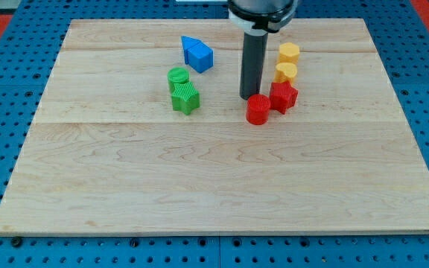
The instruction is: Move the red circle bottom right to the red star
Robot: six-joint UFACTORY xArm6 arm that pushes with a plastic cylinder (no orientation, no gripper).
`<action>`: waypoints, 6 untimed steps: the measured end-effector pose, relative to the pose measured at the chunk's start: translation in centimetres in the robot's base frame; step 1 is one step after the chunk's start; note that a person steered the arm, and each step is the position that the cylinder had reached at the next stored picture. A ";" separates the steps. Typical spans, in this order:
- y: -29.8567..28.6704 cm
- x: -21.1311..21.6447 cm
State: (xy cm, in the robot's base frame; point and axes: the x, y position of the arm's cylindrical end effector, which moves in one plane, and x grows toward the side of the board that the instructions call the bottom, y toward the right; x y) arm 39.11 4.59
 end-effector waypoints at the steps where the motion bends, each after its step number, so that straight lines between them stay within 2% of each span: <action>1: -1.6 2.0; 2: 1.4 3.6; 3: 1.3 5.3; 5: 2.6 6.2; 6: 6.4 6.2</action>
